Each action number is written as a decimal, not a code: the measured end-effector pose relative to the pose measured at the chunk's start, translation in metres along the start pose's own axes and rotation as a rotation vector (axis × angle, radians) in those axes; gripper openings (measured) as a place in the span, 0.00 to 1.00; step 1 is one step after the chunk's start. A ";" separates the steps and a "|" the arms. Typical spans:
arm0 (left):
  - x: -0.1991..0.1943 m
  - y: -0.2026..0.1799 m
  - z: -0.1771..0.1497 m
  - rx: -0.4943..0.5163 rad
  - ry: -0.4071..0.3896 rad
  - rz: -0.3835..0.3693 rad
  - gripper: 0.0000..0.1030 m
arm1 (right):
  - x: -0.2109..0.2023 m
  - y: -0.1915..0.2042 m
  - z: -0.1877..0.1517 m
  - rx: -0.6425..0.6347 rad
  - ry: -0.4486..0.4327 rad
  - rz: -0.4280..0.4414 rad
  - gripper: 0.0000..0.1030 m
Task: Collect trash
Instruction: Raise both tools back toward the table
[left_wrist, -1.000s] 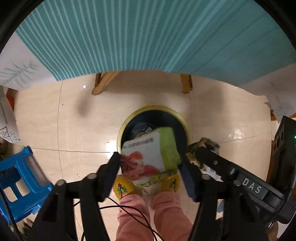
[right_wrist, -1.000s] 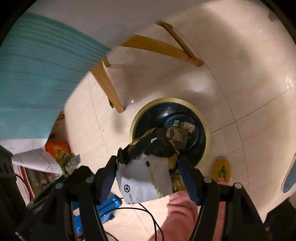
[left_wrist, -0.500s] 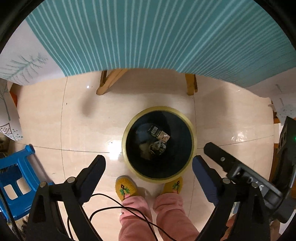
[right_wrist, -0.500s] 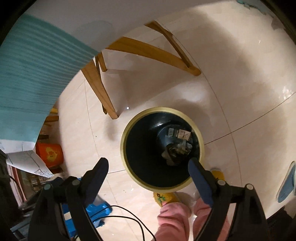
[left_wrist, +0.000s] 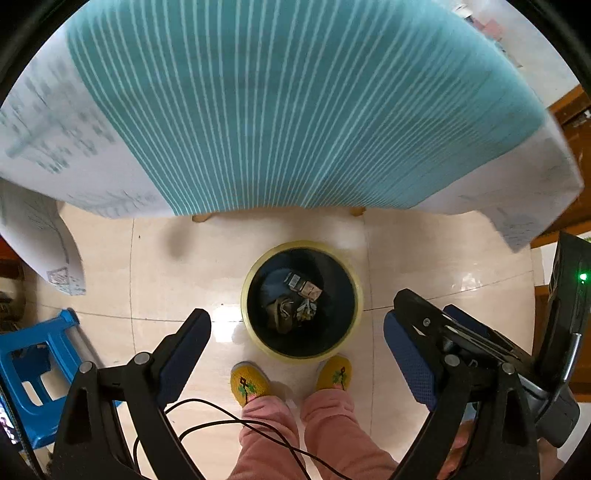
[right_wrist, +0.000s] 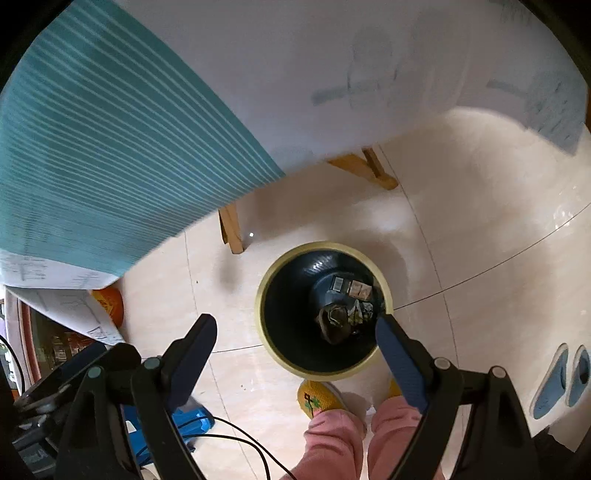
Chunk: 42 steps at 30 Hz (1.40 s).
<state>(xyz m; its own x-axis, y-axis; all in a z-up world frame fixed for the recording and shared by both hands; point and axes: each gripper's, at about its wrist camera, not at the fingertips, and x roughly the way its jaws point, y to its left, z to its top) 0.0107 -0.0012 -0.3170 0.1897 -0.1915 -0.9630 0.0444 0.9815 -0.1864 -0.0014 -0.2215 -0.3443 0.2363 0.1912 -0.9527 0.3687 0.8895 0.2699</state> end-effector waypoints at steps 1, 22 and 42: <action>-0.007 -0.001 0.000 0.007 -0.001 -0.003 0.91 | -0.009 0.003 0.000 -0.003 -0.007 -0.001 0.86; -0.217 -0.027 0.064 0.242 -0.159 0.061 0.91 | -0.211 0.052 0.024 -0.050 -0.242 -0.014 0.86; -0.304 -0.036 0.135 0.258 -0.392 0.031 0.87 | -0.335 0.138 0.088 -0.284 -0.544 -0.059 0.86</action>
<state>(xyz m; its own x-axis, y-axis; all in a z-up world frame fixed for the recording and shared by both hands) 0.0833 0.0207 0.0091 0.5485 -0.1993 -0.8121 0.2657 0.9624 -0.0568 0.0491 -0.1997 0.0247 0.6748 -0.0345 -0.7372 0.1587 0.9823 0.0994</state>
